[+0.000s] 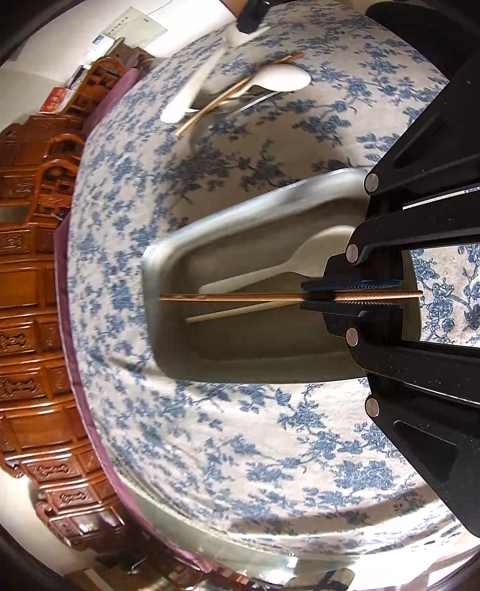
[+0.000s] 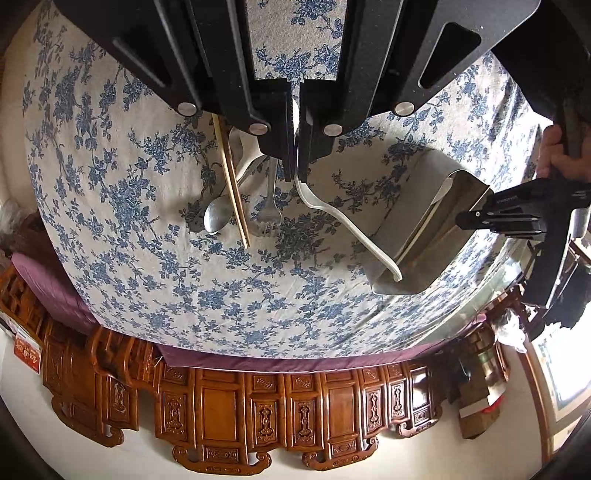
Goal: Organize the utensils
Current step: 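Carry the chopstick into the tray and open the left tool, then lower the white plastic fork into the tray and open the right tool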
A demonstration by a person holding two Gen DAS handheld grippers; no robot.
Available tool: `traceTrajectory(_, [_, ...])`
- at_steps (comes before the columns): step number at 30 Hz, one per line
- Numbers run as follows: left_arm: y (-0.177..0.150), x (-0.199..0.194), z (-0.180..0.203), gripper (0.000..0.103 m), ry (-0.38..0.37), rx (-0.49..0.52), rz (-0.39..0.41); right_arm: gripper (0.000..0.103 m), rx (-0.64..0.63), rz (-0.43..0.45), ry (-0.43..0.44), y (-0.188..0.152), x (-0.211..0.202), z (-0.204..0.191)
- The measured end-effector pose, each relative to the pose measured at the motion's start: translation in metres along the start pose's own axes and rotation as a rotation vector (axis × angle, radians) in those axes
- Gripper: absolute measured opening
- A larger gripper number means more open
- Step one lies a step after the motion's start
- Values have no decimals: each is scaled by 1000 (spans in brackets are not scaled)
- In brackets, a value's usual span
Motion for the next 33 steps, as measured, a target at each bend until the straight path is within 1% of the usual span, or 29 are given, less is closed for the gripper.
traceTrajectory(11, [5,8,-5,4,-3,-2,9,3,-13,-17,-10,3,13,-10])
traceTrajectory(13, [6,4,-8,5,13,-3,32,3,-16,-18,-16,5,16,-16])
traceTrajectory(15, [6,-2,-12,7,0,-16,52,3,-21,-17,-19,7,18,-22])
traceTrajectory(16, [5,-5,-13,8,-13,-25,60,3,-24,-16,-22,9,19,-25])
traceTrajectory(18, [5,-12,-17,14,-29,-43,82,3,-33,-14,-27,14,23,-34])
traceTrajectory(25, [3,-33,-38,18,-26,-89,151,3,-60,-23,-68,42,48,-74])
traceTrajectory(26, [2,-36,-41,23,-20,-95,160,3,-62,-25,-72,45,50,-78])
traceTrajectory(27, [3,-38,-44,27,-13,-101,169,3,-68,-28,-82,50,55,-84])
traceTrajectory(31, [2,-48,-57,29,5,-122,201,3,-108,-46,-147,68,75,-108])
traceTrajectory(33, [2,-53,-63,32,3,-139,217,3,-126,-54,-185,74,83,-116])
Point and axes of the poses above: each gripper's, at about its wrist camera, not at the fingertips, and x roughly the way its jaws point, z to its right, y to its top, the point moved 6 cm from there along x, roughly the way its jaws point, and after that the axes turned 10 degrees about -z, right-handed, at the moved point
